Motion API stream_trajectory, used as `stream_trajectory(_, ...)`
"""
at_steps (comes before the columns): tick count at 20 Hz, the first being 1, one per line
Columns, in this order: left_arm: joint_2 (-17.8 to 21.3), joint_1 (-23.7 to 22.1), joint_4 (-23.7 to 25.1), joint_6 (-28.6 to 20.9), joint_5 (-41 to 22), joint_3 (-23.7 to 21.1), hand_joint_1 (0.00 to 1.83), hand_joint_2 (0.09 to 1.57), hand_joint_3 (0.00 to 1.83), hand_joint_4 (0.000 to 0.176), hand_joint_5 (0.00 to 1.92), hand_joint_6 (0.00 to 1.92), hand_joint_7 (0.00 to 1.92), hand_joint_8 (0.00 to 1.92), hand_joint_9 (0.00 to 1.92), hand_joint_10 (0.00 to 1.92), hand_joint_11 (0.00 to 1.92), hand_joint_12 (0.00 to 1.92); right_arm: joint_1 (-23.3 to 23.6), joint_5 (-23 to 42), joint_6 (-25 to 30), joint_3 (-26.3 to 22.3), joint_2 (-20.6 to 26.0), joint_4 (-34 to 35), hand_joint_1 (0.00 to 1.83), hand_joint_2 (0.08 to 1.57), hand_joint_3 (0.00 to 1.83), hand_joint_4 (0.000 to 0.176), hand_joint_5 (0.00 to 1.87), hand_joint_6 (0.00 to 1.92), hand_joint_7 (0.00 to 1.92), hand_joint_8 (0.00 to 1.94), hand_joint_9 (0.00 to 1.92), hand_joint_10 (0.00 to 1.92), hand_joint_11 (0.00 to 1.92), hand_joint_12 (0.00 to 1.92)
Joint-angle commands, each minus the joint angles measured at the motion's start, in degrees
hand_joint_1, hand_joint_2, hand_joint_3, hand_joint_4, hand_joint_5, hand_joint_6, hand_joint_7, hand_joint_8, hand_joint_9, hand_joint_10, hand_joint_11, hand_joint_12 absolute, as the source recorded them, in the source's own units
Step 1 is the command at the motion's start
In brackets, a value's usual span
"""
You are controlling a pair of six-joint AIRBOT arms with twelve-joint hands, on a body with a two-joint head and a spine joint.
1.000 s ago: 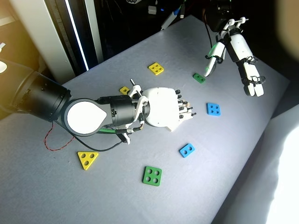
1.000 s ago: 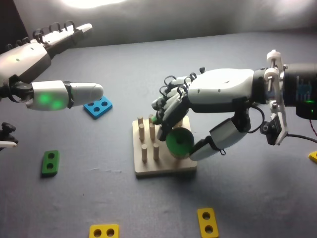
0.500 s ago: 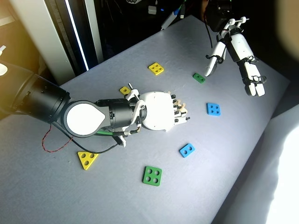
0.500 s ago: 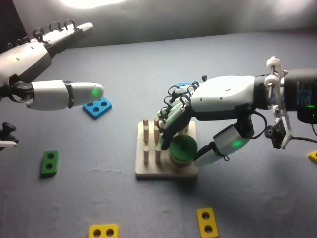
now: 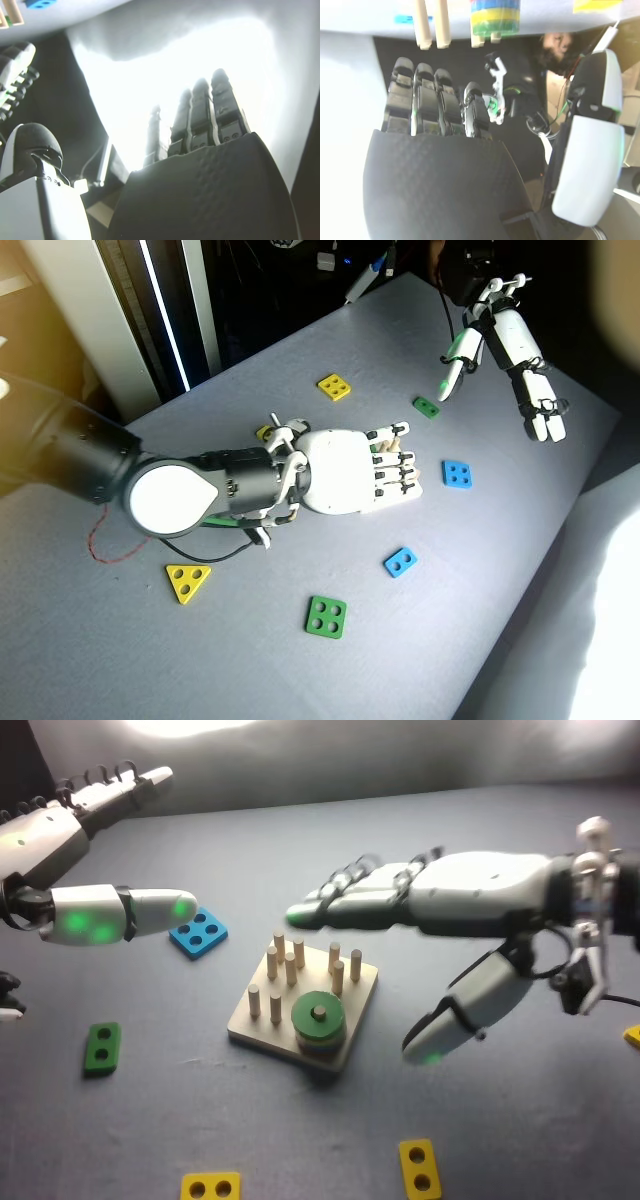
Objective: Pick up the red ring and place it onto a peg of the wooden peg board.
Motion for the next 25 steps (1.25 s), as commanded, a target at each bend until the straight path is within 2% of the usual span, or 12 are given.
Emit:
stream_trajectory(1, 0.48, -0.01, -0.27, -0.39, -7.55, -0.11, 0.41, 0.96, 0.00, 0.172, 0.08, 0.00, 0.00, 0.00, 0.00, 0.00, 0.00, 0.00, -0.03, 5.29, -1.09, -0.51, 0.55, 4.96, 0.75, 0.84, 0.00, 0.164, 0.00, 0.00, 0.00, 0.00, 0.00, 0.00, 0.00, 0.00)
stream_trajectory(5, 2.21, 0.52, -0.25, -0.39, -11.34, -2.23, 0.39, 0.98, 0.00, 0.149, 0.07, 0.00, 0.01, 0.00, 0.00, 0.00, 0.00, 0.00, -2.63, 10.35, -10.91, -4.48, 6.61, 20.23, 0.70, 0.84, 0.00, 0.163, 0.00, 0.00, 0.00, 0.00, 0.00, 0.00, 0.00, 0.00)
stream_trajectory(6, 2.79, 0.58, 0.00, -0.39, -12.47, -2.92, 0.37, 0.99, 0.01, 0.146, 0.07, 0.00, 0.02, 0.01, 0.00, 0.00, 0.00, 0.00, -2.89, 11.51, -12.24, -4.97, 7.44, 22.03, 0.66, 0.86, 0.00, 0.122, 0.00, 0.00, 0.00, 0.00, 0.00, 0.00, 0.00, 0.00)
stream_trajectory(9, 4.97, 1.08, 0.92, -0.37, -16.90, -5.53, 0.37, 1.01, 0.02, 0.124, 0.05, 0.00, 0.00, 0.00, 0.00, 0.00, 0.00, 0.00, -3.97, 17.31, -17.41, -7.43, 10.93, 30.12, 0.57, 0.85, 0.00, 0.108, 0.00, 0.00, 0.00, 0.00, 0.00, 0.00, 0.00, 0.00)
stream_trajectory(10, 5.80, 1.28, 1.16, -0.35, -18.43, -6.35, 0.54, 1.11, 0.02, 0.166, 0.06, 0.00, 0.00, 0.00, 0.00, 0.00, 0.00, 0.00, -4.28, 18.92, -18.82, -8.22, 11.94, 32.01, 0.47, 0.86, 0.00, 0.117, 0.00, 0.00, 0.00, 0.00, 0.00, 0.00, 0.00, 0.00)
stream_trajectory(12, 7.98, 2.12, 1.24, 0.31, -22.46, -8.72, 0.51, 1.09, 0.00, 0.176, 0.03, 0.00, 0.00, 0.00, 0.00, 0.00, 0.00, 0.00, -5.11, 22.74, -22.13, -10.26, 14.71, 36.28, 0.44, 0.85, 0.00, 0.102, 0.00, 0.00, 0.00, 0.00, 0.00, 0.00, 0.05, 0.03)
stream_trajectory(14, 10.30, 3.15, 1.06, 1.50, -26.49, -11.05, 0.48, 1.10, 0.00, 0.153, 0.02, 0.01, 0.01, 0.00, 0.00, 0.00, 0.00, 0.00, -6.02, 26.32, -24.62, -11.71, 16.89, 39.81, 0.44, 0.85, 0.00, 0.138, 0.00, 0.00, 0.07, 0.01, 0.04, 0.01, 0.00, 0.63)
stream_trajectory(18, 14.34, 5.67, 0.11, 3.29, -33.61, -14.65, 0.36, 1.08, 0.00, 0.123, 0.04, 0.01, 0.04, 0.01, 0.01, 0.00, 0.00, 0.00, -6.57, 32.02, -28.03, -14.07, 20.57, 43.72, 0.43, 1.09, 0.09, 0.175, 0.00, 0.00, 0.02, 0.01, 0.00, 0.00, 0.00, 0.10)
stream_trajectory(22, 16.68, 6.59, 0.56, 3.97, -37.96, -16.73, 0.40, 1.13, 0.01, 0.159, 0.11, 0.02, 0.08, 0.01, 0.00, 0.00, 0.00, 0.00, -6.30, 36.51, -31.52, -16.94, 24.69, 45.46, 0.37, 1.14, 0.06, 0.176, 0.00, 0.00, 0.00, 0.00, 0.00, 0.00, 0.01, 0.01)
stream_trajectory(23, 17.22, 6.58, 0.93, 4.37, -38.70, -17.24, 0.57, 1.12, 0.01, 0.161, 0.17, 0.04, 0.11, 0.02, 0.04, 0.02, 0.00, 0.00, -6.02, 37.07, -32.09, -17.34, 25.29, 45.49, 0.24, 1.18, 0.08, 0.092, 0.00, 0.00, 0.00, 0.00, 0.00, 0.00, 0.00, 0.00)
stream_trajectory(24, 17.66, 6.58, 1.16, 4.62, -39.21, -17.58, 0.68, 1.16, 0.02, 0.121, 0.11, 0.01, 0.09, 0.01, 0.05, 0.01, 0.00, 0.00, -5.82, 37.47, -32.42, -17.53, 25.57, 45.49, 0.27, 1.16, 0.06, 0.131, 0.00, 0.00, 0.00, 0.00, 0.00, 0.00, 0.00, 0.00)
stream_trajectory(25, 18.35, 6.58, 1.52, 4.86, -40.02, -18.03, 0.75, 1.10, 0.00, 0.119, 0.08, 0.00, 0.06, 0.00, 0.01, 0.00, 0.00, 0.00, -5.55, 38.53, -32.92, -17.86, 26.03, 45.54, 0.28, 1.15, 0.06, 0.167, 0.00, 0.00, 0.00, 0.00, 0.00, 0.00, 0.00, 0.00)
